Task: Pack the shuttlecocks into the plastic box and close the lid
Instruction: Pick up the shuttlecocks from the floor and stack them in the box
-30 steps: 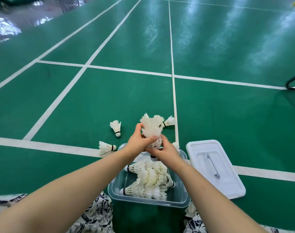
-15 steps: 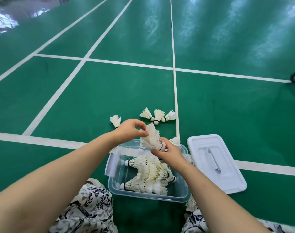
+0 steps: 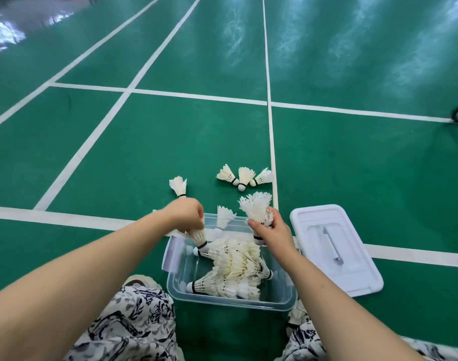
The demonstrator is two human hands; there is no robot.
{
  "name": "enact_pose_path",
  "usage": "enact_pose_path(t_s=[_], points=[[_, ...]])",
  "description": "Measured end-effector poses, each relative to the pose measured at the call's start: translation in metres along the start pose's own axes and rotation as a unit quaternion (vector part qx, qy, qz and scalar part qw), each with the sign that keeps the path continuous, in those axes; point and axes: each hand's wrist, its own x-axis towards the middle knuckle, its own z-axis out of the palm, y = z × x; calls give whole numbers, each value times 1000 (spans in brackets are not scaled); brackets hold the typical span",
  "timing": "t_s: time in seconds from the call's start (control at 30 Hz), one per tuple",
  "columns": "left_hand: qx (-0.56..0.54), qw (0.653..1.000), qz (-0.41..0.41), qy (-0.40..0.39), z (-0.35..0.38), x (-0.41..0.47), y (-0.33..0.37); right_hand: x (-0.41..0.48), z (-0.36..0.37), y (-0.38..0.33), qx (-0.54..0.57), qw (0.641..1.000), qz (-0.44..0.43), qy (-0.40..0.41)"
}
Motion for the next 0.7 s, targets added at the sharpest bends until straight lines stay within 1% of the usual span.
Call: enact_pose_path(t_s=[0.1, 0.2, 0.3, 0.43, 0.47, 0.5, 0.53, 0.57, 0.63, 0.67, 0.7], points=[[33, 999, -12, 9, 31, 3, 7, -1, 2, -2, -8, 1000, -10, 0], [-6, 999, -31, 5, 56, 7, 7, 0, 3, 1, -25, 1000, -12, 2], [-131, 988, -83, -22, 72, 13, 4, 1, 2, 4, -23, 1000, -9, 1], [-311, 936, -154, -54, 89, 11, 0, 3, 4, 7, -26, 1000, -10, -7], [-344, 922, -163, -68, 94, 10, -1, 2, 5, 7, -26, 1000, -8, -12], [-356, 915, -169, -82, 99, 10, -2, 1, 6, 8, -23, 1000, -4, -16], [-341, 921, -166, -91, 104, 10, -2, 1, 7, 9, -18, 1000, 1, -20], [-289, 940, -155, -97, 106, 9, -2, 0, 8, 9, -12, 1000, 6, -22], [-135, 980, -107, -98, 102, 6, 1, 0, 10, 10, -5, 1000, 9, -24], [-58, 991, -77, -93, 96, 4, 4, 1, 10, 10, -4, 1000, 10, -25], [5, 994, -57, -91, 87, 2, 9, 1, 10, 10, -3, 1000, 12, -25]])
